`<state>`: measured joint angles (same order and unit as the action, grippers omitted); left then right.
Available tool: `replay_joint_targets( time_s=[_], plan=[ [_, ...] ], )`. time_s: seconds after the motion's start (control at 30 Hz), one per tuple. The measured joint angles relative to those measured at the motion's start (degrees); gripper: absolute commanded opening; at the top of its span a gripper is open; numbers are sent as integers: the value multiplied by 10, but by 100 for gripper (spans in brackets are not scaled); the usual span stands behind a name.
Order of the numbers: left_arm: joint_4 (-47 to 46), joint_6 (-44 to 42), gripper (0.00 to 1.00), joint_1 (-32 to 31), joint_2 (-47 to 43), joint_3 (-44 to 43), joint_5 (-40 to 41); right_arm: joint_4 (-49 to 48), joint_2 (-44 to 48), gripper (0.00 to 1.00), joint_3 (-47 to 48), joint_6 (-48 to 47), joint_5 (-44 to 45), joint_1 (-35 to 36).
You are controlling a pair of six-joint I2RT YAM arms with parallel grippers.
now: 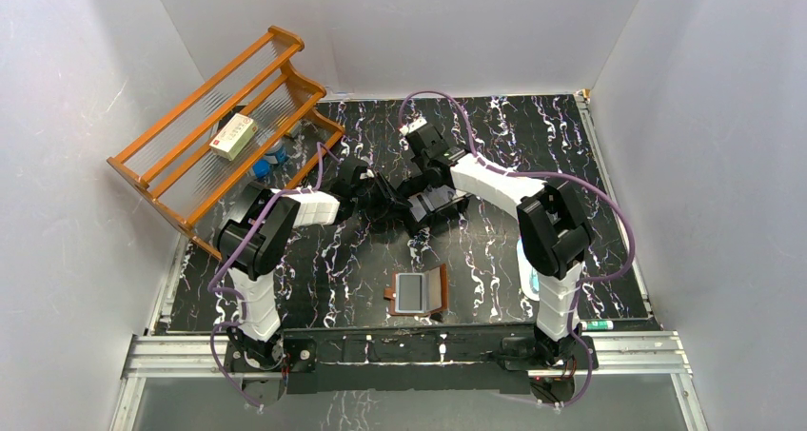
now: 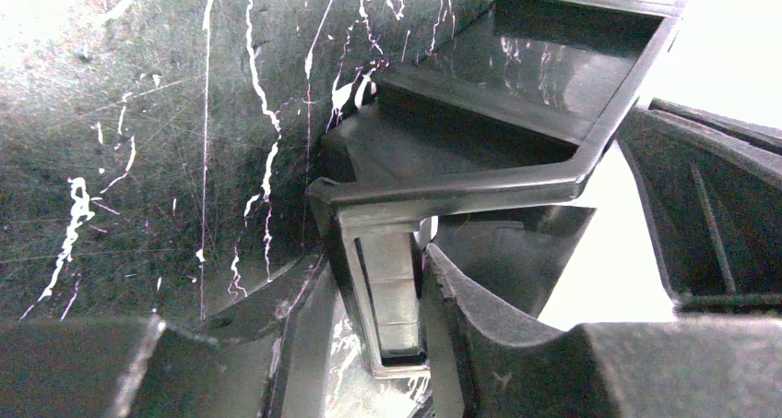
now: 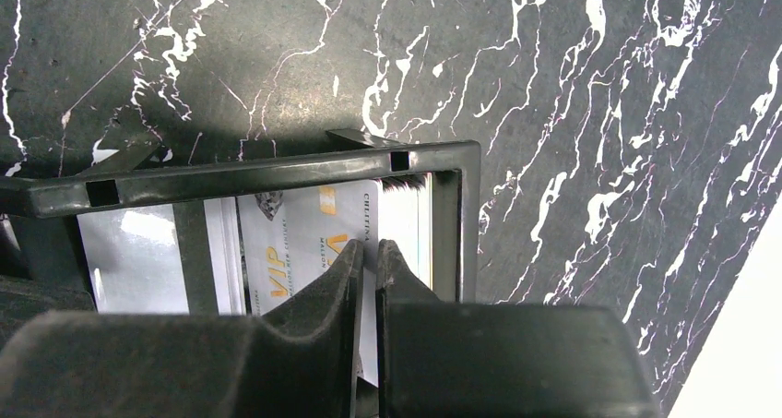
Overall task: Put the credit cards into the card holder
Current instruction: Pick up the credit card from the storage box.
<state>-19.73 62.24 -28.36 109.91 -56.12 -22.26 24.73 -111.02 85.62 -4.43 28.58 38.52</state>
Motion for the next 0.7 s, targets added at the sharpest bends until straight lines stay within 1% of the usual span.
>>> replay_joint_targets(
  time_s=[0.1,0.3,0.5,0.63,0.7],
  plan=[
    [0,1,20,0,0,0,0,0,1,0,0,1,-3,0],
    [-2,2,21,0,0,2,0,2,3,0,0,7,-27,0],
    [1,2,28,0,-2,2,0,17,16,0,6,28,-79,-2],
    [23,-2,32,0,-12,2,0,24,33,0,6,42,-101,-7],
    [35,-4,36,0,-17,1,0,26,42,0,6,47,-110,-9]
  ],
)
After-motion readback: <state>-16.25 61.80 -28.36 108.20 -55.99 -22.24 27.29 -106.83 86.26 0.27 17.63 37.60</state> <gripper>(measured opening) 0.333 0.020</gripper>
